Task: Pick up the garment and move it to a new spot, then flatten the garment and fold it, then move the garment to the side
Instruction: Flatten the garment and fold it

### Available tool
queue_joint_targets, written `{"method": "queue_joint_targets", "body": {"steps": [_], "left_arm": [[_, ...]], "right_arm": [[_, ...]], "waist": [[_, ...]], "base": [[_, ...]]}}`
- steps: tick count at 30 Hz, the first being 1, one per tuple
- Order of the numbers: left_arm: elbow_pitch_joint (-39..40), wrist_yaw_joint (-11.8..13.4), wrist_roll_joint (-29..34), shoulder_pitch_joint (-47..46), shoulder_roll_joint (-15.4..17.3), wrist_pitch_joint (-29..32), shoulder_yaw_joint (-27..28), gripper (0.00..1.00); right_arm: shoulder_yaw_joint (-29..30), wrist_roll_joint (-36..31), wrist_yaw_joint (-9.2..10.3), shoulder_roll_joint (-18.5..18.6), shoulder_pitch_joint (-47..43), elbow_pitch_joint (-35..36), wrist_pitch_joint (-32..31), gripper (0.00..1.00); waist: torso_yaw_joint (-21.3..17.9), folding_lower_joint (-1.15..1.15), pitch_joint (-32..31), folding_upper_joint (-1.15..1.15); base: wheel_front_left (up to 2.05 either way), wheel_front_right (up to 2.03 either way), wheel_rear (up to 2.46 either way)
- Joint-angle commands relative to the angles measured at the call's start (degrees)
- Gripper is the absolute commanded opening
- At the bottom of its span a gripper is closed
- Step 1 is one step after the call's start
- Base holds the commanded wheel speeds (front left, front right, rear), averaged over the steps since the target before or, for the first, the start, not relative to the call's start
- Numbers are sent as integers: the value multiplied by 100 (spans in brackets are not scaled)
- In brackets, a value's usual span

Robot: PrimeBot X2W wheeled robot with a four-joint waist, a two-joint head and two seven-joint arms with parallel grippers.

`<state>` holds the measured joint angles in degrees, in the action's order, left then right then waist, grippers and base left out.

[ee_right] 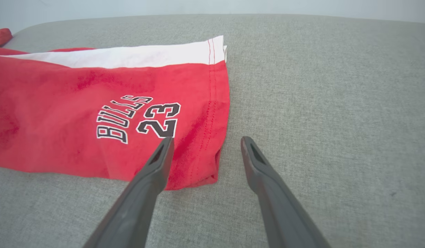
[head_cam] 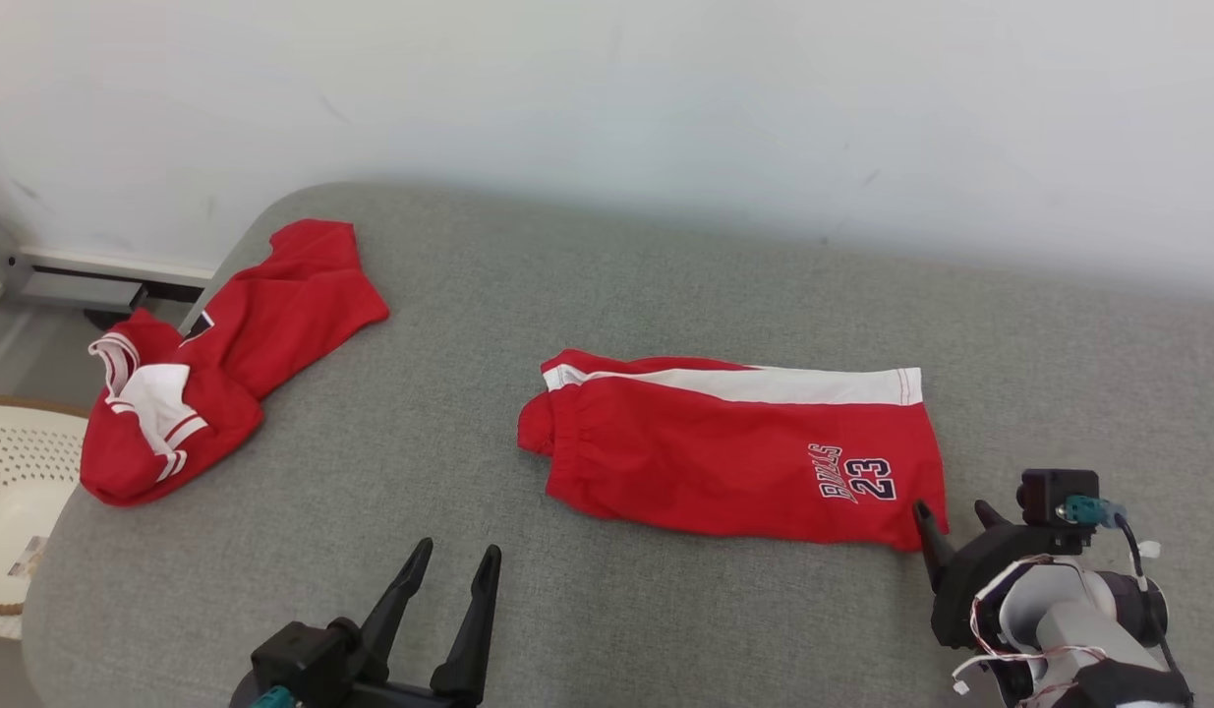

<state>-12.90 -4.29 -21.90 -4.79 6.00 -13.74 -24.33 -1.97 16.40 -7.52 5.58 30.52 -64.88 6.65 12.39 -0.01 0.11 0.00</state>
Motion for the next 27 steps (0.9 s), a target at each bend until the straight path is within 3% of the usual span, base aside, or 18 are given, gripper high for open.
{"method": "queue_joint_targets", "body": {"steps": [1, 10, 14, 15, 19, 27], "left_arm": [[28, 23, -16, 58, 43, -34, 30, 100], [168, 247, -29, 227, 107, -93, 237, 100], [195, 355, -99, 300, 130, -108, 384, 100], [199, 425, -104, 330, 141, -110, 443, 100], [214, 520, -117, 346, 188, -116, 527, 100], [189, 674, -84, 386, 276, -125, 646, 100]], "right_arm": [[59, -68, 4, 27, -102, 80, 67, 100], [688, -496, 4, -186, -1044, 1784, 199, 100], [594, -492, 4, -251, -1605, 2903, 110, 100], [521, -374, 4, -258, -1868, 3450, 118, 100], [219, -59, 4, -245, -2340, 4376, 235, 100], [286, 72, 3, -256, -2899, 5066, 454, 100]], "waist": [[-44, 1, -51, 0], [-227, 1, -185, 0], [-332, 1, -236, 0], [-376, 1, -241, 0], [-477, 1, -236, 0], [-618, 1, -222, 0]], "base": [[0, 0, 0], [0, 0, 0], [0, 0, 0], [0, 0, 0], [0, 0, 0], [0, 0, 0]]}}
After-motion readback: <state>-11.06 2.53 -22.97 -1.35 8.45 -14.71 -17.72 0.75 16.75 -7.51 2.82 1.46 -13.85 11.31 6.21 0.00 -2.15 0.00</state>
